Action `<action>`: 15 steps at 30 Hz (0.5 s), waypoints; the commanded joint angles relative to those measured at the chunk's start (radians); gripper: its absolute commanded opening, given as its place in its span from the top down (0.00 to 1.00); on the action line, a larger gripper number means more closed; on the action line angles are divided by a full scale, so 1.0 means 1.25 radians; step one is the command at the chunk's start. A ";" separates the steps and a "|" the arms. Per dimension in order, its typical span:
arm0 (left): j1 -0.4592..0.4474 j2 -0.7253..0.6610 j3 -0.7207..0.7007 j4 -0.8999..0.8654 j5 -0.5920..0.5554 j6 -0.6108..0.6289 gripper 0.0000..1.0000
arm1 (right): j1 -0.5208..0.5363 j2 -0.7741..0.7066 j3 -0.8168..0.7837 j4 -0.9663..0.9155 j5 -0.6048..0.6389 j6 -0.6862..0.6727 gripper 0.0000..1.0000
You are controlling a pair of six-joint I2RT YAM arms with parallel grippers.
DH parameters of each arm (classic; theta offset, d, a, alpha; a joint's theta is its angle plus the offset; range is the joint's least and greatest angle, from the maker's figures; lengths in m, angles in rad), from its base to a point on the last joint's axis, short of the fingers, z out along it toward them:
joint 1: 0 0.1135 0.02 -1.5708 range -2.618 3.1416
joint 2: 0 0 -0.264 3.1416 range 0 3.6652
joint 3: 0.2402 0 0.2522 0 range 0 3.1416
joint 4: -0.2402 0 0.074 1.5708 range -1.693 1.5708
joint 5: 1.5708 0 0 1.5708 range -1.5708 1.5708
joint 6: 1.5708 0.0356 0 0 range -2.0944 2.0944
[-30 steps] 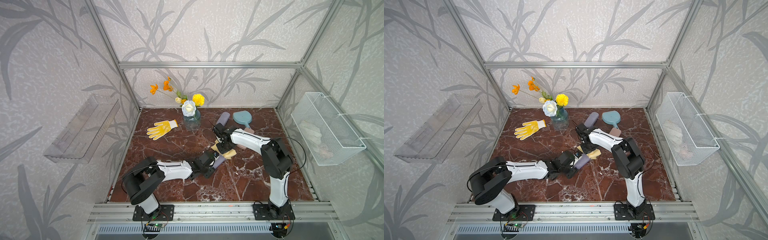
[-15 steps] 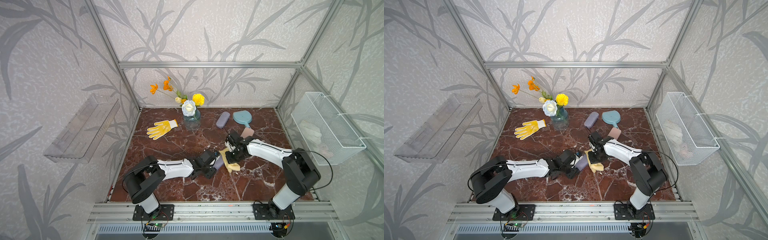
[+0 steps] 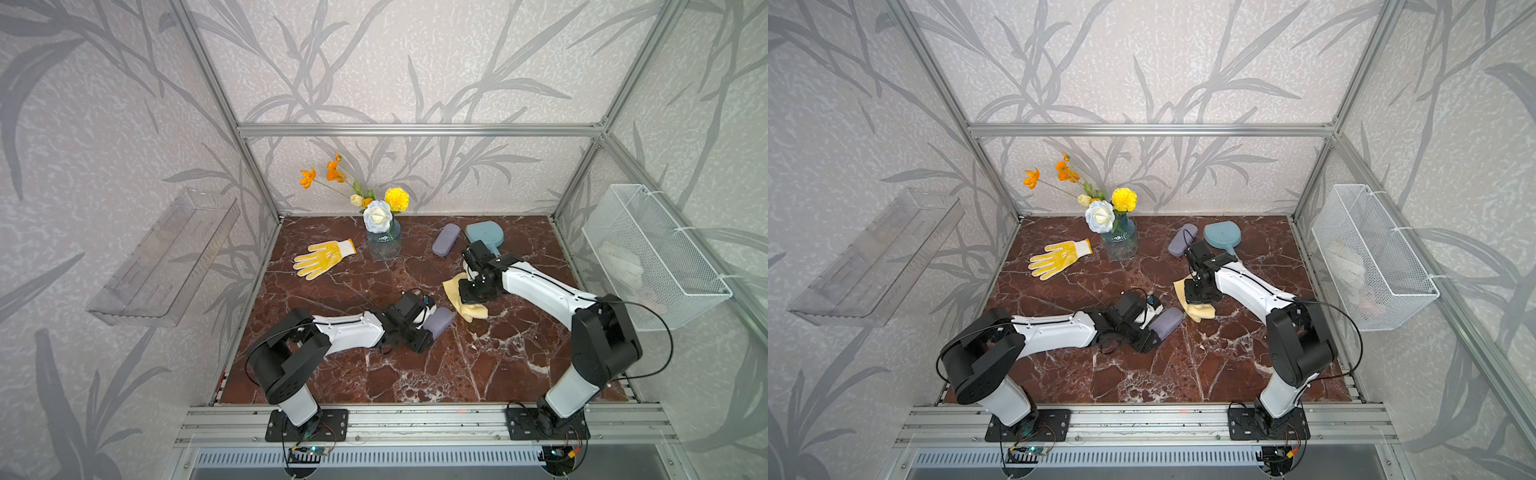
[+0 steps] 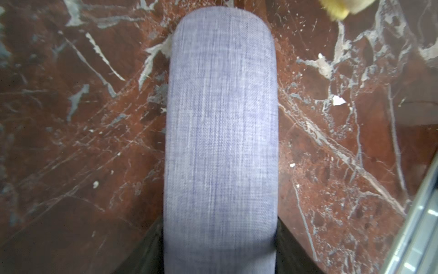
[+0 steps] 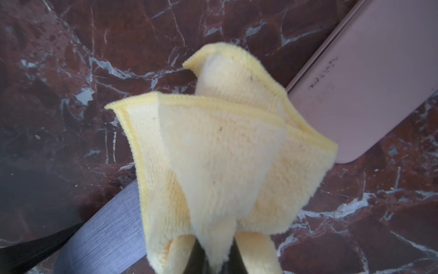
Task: Wipe the eyeglass case
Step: Wipe the dirt from the eyeglass case.
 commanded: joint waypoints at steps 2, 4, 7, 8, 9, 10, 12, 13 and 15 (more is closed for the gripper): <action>0.038 0.012 -0.024 0.001 0.145 -0.043 0.98 | 0.026 0.038 -0.022 0.027 0.085 0.051 1.00; 0.070 0.029 -0.029 0.015 0.190 -0.063 0.99 | 0.040 0.034 -0.044 0.049 0.069 0.064 1.00; 0.109 0.061 -0.032 0.036 0.240 -0.087 1.00 | 0.096 0.009 -0.099 0.103 0.061 0.096 1.00; 0.115 0.070 -0.026 0.035 0.250 -0.089 1.00 | 0.112 0.009 -0.107 0.103 0.066 0.107 1.00; 0.118 0.079 -0.022 0.036 0.262 -0.092 1.00 | 0.128 0.009 -0.114 0.106 0.064 0.121 1.00; 0.121 0.084 -0.018 0.035 0.269 -0.094 1.00 | 0.144 -0.008 -0.125 0.117 0.051 0.141 1.00; 0.124 0.089 -0.015 0.038 0.280 -0.095 1.00 | 0.177 -0.027 -0.140 0.125 0.018 0.177 1.00; 0.128 0.088 -0.016 0.037 0.283 -0.094 1.00 | 0.197 -0.036 -0.143 0.124 0.001 0.186 1.00; 0.137 0.084 -0.020 0.042 0.296 -0.094 1.00 | 0.236 -0.064 -0.145 0.113 -0.013 0.197 1.00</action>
